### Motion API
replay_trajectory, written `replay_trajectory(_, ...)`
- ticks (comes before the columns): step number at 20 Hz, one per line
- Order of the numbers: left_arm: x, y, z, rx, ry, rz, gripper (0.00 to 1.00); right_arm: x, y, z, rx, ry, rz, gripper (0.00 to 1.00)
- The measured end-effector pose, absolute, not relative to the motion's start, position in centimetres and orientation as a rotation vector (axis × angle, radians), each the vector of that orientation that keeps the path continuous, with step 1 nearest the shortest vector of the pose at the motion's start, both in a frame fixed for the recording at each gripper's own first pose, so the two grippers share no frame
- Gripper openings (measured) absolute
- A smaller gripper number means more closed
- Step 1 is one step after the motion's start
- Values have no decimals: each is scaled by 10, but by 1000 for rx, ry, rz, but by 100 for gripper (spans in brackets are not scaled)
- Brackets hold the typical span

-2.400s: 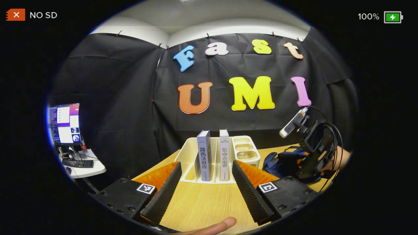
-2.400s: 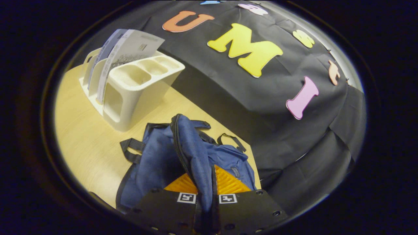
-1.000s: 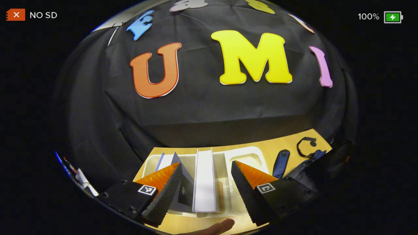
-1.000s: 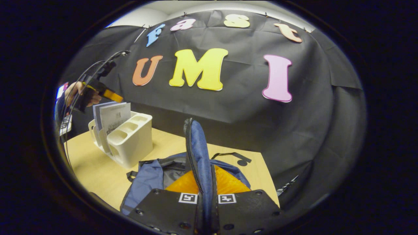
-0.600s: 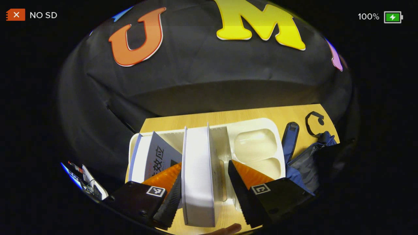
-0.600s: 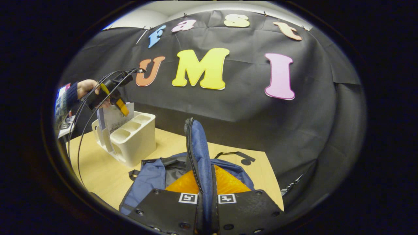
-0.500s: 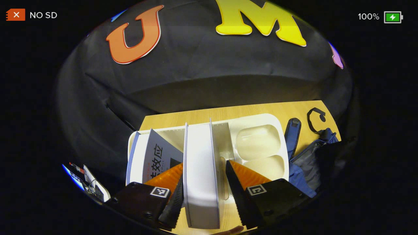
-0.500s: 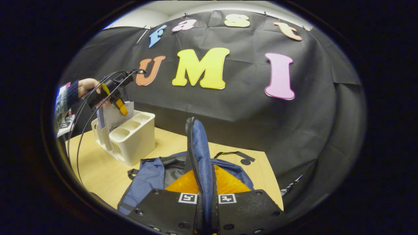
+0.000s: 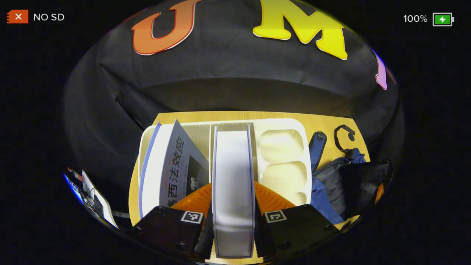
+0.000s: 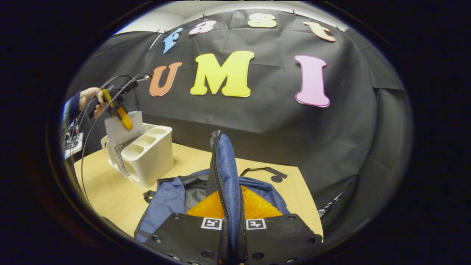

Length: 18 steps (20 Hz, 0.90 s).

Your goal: Open the schoolbag, grab two books from the bookshelf and put them into the schoolbag.

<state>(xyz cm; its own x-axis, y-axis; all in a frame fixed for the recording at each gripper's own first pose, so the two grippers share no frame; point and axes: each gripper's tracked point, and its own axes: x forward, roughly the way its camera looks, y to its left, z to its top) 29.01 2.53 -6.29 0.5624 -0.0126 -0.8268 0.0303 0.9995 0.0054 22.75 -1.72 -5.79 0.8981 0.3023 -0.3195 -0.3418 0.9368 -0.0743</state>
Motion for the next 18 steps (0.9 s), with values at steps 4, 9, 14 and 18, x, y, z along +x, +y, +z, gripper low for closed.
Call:
replay_trajectory(4, 235, 32, -44, 43, 925, -28, 46, 230, -17, -68, -105, 326, 327, 9)
replay_trajectory(9, 163, 39, -48, -26, 929, -31, 50, 230, -17, -70, -86, 334, 325, 9)
replay_trajectory(14, 121, 22, -47, -197, 902, -115, 51, 230, -14, -72, -91, 343, 332, 9)
replay_trajectory(18, 105, -1, -46, -330, 872, -179, 47, 231, -11, -68, -102, 346, 330, 9)
